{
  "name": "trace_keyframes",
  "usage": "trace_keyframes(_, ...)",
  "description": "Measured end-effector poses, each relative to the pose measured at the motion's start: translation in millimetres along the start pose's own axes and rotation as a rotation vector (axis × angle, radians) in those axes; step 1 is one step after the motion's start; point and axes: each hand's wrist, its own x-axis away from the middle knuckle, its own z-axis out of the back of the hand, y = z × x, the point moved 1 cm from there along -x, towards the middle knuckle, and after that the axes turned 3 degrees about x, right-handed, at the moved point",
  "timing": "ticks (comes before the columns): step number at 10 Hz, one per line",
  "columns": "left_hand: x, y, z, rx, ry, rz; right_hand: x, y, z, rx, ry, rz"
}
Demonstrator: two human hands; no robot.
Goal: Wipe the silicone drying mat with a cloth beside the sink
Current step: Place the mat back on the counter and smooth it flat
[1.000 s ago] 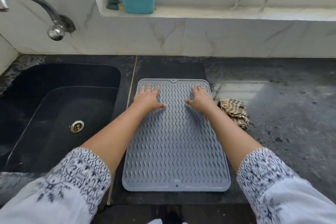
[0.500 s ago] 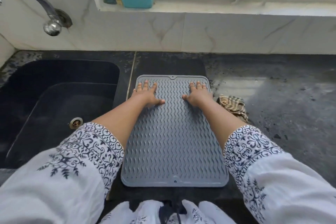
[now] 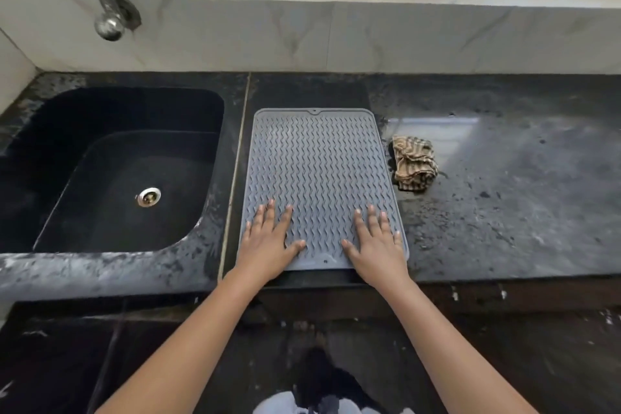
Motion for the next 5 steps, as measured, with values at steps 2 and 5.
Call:
trace_keyframes(2,-3.1,-5.6,-10.8,-0.022,-0.044,0.020,0.0,0.7,-9.8,-0.002,0.000,0.004)
trace_keyframes(5,-2.3,7.5,29.8,-0.039,-0.249,-0.001,-9.3,-11.1,26.2,0.073,-0.170,-0.054)
